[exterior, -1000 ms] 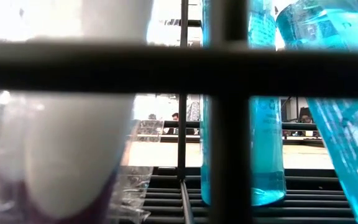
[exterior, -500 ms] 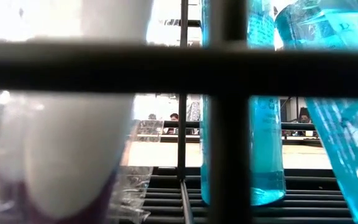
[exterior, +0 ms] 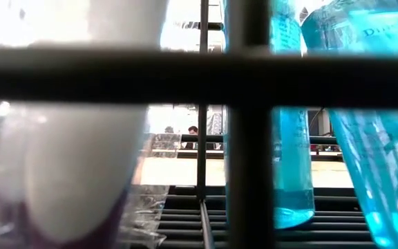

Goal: Pick & Place toothbrushing station
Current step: Put the blue toothbrush into the black mesh organizer

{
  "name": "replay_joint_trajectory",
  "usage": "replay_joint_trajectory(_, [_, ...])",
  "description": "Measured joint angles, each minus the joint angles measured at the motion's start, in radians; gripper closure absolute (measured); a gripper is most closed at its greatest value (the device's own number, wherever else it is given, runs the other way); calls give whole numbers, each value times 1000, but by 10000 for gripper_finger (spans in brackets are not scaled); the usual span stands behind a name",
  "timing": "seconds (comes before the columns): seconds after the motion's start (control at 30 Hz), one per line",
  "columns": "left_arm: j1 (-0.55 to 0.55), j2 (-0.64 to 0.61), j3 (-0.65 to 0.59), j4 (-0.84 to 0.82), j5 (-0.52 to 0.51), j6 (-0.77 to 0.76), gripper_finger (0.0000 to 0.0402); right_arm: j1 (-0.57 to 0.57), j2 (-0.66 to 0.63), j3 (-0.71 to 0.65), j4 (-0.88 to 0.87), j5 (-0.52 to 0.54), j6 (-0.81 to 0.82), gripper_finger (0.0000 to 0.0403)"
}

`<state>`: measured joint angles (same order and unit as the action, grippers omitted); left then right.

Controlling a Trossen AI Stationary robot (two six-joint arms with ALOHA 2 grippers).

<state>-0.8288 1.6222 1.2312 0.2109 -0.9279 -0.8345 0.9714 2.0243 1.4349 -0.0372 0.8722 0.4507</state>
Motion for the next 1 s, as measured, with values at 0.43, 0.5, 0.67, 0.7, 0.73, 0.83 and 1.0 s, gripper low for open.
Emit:
replay_joint_trajectory(0.43, [0, 0, 0, 0, 0, 0, 401, 0, 37, 0, 34, -2, -13, 386])
replay_joint_trajectory(0.5, [0, 0, 0, 1, 0, 0, 401, -3, 37, 0, 39, -4, -13, 386])
replay_joint_trajectory(0.67, [0, 0, 0, 6, 0, 0, 401, -3, 37, 0, 45, -4, -16, 386])
replay_joint_trajectory(0.7, [0, 0, 0, 7, 0, 0, 401, -3, 37, 0, 45, -3, -16, 386])
replay_joint_trajectory(0.73, [0, 0, 0, 7, 0, 0, 401, -3, 37, 0, 45, -3, -17, 385])
replay_joint_trajectory(0.83, [0, 0, 0, 7, 0, 0, 401, -3, 37, -1, 55, 14, -37, 385])
replay_joint_trajectory(1.0, [0, 0, 0, 7, 0, 0, 401, -3, 37, -1, 90, 20, -66, 386])
